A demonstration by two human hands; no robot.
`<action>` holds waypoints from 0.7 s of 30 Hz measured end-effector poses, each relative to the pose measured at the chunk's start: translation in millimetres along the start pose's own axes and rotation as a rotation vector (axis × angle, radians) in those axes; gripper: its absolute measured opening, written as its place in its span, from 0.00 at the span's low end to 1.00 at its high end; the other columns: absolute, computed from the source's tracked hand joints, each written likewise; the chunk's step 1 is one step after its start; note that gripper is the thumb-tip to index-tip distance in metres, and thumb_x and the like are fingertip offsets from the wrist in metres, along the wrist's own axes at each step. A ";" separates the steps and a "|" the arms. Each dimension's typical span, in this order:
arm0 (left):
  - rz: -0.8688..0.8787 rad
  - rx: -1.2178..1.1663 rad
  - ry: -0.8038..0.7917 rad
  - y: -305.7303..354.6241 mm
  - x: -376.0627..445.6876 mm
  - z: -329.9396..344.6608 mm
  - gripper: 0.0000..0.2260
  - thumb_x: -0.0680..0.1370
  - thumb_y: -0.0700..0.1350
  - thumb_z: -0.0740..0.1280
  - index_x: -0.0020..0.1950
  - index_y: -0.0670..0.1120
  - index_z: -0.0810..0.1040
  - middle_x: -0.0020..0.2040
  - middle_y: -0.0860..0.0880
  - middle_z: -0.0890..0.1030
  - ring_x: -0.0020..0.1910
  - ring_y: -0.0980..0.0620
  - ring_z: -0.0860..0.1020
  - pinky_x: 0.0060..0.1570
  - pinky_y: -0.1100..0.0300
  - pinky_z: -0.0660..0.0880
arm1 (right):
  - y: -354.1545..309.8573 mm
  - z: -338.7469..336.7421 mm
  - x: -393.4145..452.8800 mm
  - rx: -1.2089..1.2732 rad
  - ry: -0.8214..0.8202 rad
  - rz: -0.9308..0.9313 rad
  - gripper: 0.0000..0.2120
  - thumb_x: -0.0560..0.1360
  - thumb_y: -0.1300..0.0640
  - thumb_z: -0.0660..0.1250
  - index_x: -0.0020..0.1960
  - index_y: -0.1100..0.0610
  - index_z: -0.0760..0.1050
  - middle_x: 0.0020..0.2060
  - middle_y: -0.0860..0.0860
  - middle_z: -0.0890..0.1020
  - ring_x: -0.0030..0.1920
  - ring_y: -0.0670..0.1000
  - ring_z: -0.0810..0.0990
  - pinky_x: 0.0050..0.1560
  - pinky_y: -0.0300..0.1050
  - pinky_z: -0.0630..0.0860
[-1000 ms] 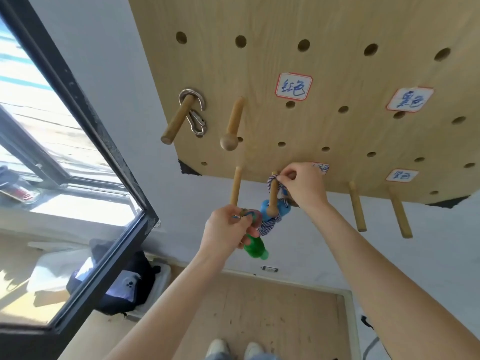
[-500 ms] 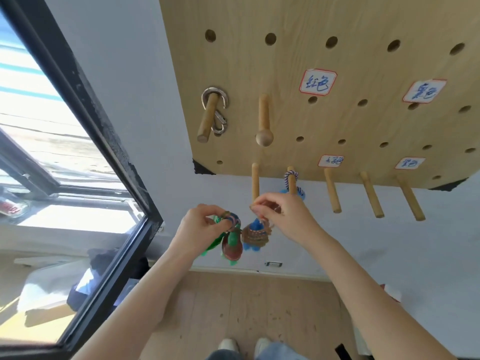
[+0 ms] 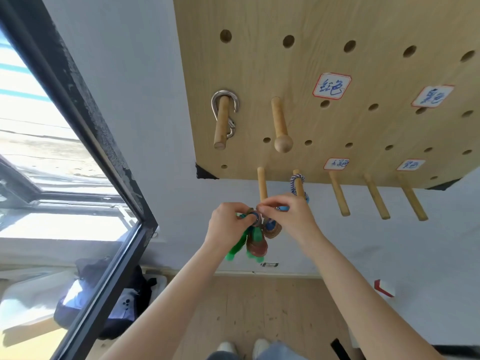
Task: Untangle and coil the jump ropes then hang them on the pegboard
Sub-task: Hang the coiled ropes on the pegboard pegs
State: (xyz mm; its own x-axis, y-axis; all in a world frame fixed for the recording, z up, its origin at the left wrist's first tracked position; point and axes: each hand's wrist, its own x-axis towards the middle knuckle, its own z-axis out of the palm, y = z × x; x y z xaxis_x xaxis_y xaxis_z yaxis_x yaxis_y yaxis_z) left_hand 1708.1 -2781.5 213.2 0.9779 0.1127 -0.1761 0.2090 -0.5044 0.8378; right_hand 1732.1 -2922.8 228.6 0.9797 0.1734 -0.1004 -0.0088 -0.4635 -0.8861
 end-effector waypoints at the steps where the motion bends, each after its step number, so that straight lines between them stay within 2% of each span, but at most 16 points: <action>1: -0.002 -0.001 0.005 -1.0 2.8 -2.8 0.04 0.74 0.44 0.69 0.39 0.50 0.79 0.34 0.58 0.77 0.35 0.61 0.75 0.32 0.68 0.67 | -3.7 -1.8 3.3 0.020 -0.035 0.045 0.02 0.70 0.60 0.72 0.42 0.56 0.82 0.41 0.50 0.82 0.47 0.48 0.79 0.51 0.38 0.73; 2: -0.006 -0.002 0.013 -2.1 5.6 -6.2 0.03 0.74 0.44 0.69 0.40 0.49 0.80 0.35 0.57 0.77 0.36 0.59 0.75 0.33 0.67 0.68 | -7.1 -3.5 7.4 -0.001 -0.060 0.068 0.01 0.70 0.59 0.73 0.41 0.54 0.82 0.38 0.47 0.82 0.44 0.46 0.79 0.51 0.36 0.73; 4: -0.022 0.010 0.028 -4.2 9.5 -13.7 0.02 0.74 0.43 0.69 0.41 0.48 0.80 0.38 0.54 0.78 0.38 0.55 0.76 0.35 0.64 0.69 | -13.3 -5.1 19.2 -0.177 -0.040 0.011 0.02 0.69 0.58 0.73 0.39 0.53 0.82 0.31 0.43 0.77 0.36 0.41 0.74 0.41 0.24 0.68; 6: -0.033 0.050 0.022 -7.7 11.1 -19.6 0.02 0.73 0.43 0.69 0.41 0.49 0.79 0.38 0.53 0.77 0.39 0.54 0.76 0.33 0.66 0.67 | -19.7 -5.9 34.3 -0.260 0.004 -0.030 0.01 0.69 0.59 0.72 0.40 0.55 0.83 0.29 0.42 0.75 0.33 0.41 0.72 0.35 0.26 0.67; 9: -0.028 0.099 0.030 -11.4 9.5 -26.2 0.02 0.73 0.43 0.69 0.43 0.48 0.81 0.38 0.52 0.76 0.39 0.54 0.75 0.33 0.66 0.66 | -24.8 -5.8 55.4 -0.121 0.031 0.003 0.01 0.70 0.64 0.71 0.41 0.59 0.81 0.28 0.46 0.78 0.28 0.43 0.77 0.31 0.34 0.74; 11: 0.003 0.105 0.052 -13.2 8.4 -30.1 0.03 0.72 0.43 0.69 0.43 0.46 0.83 0.40 0.52 0.76 0.41 0.53 0.75 0.35 0.65 0.67 | -26.1 -6.4 65.9 -0.033 0.129 -0.001 0.03 0.70 0.67 0.70 0.40 0.61 0.79 0.28 0.49 0.79 0.24 0.41 0.78 0.27 0.32 0.74; 14: 0.008 0.083 0.021 -12.8 4.7 -37.7 0.03 0.72 0.44 0.70 0.43 0.46 0.83 0.42 0.50 0.79 0.44 0.52 0.77 0.38 0.64 0.69 | -24.6 -5.7 74.0 0.022 0.217 -0.012 0.05 0.70 0.68 0.71 0.37 0.61 0.78 0.32 0.54 0.82 0.28 0.43 0.81 0.32 0.33 0.78; 16: 0.016 0.050 -0.039 -11.5 1.4 -41.5 0.02 0.72 0.44 0.70 0.41 0.47 0.83 0.41 0.48 0.83 0.44 0.51 0.79 0.38 0.66 0.71 | -19.9 -5.6 71.0 -0.047 0.220 -0.028 0.04 0.69 0.64 0.72 0.40 0.59 0.78 0.35 0.51 0.81 0.33 0.42 0.80 0.38 0.31 0.77; 18: 0.030 0.028 -0.083 -7.4 -2.7 -42.7 0.03 0.71 0.44 0.71 0.38 0.49 0.83 0.38 0.49 0.83 0.40 0.53 0.80 0.38 0.67 0.72 | -13.7 -10.2 57.2 -0.103 0.254 -0.057 0.06 0.70 0.64 0.71 0.44 0.57 0.76 0.36 0.46 0.79 0.36 0.40 0.79 0.40 0.27 0.74; 19: 0.037 0.019 -0.092 -4.8 -5.0 -42.8 0.05 0.71 0.44 0.71 0.36 0.51 0.82 0.35 0.51 0.83 0.37 0.56 0.79 0.37 0.68 0.71 | -11.4 -13.9 46.8 -0.102 0.271 -0.074 0.05 0.71 0.65 0.70 0.44 0.57 0.76 0.37 0.47 0.79 0.37 0.42 0.80 0.41 0.29 0.75; 21: 0.048 0.005 -0.101 1.5 -9.6 -42.2 0.08 0.70 0.45 0.72 0.32 0.55 0.80 0.32 0.55 0.82 0.32 0.63 0.77 0.33 0.73 0.70 | -8.7 -22.2 22.4 -0.009 0.226 -0.092 0.07 0.72 0.67 0.66 0.41 0.57 0.77 0.35 0.51 0.81 0.36 0.49 0.82 0.41 0.41 0.78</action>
State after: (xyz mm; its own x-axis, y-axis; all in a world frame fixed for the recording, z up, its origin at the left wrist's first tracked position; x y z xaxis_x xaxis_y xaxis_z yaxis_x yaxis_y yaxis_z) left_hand 1698.8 -2747.1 237.9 0.9824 0.0013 -0.1870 0.1614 -0.5113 0.8441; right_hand 1758.6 -2934.2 244.1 0.9962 0.0174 0.0854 0.0838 -0.4623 -0.8827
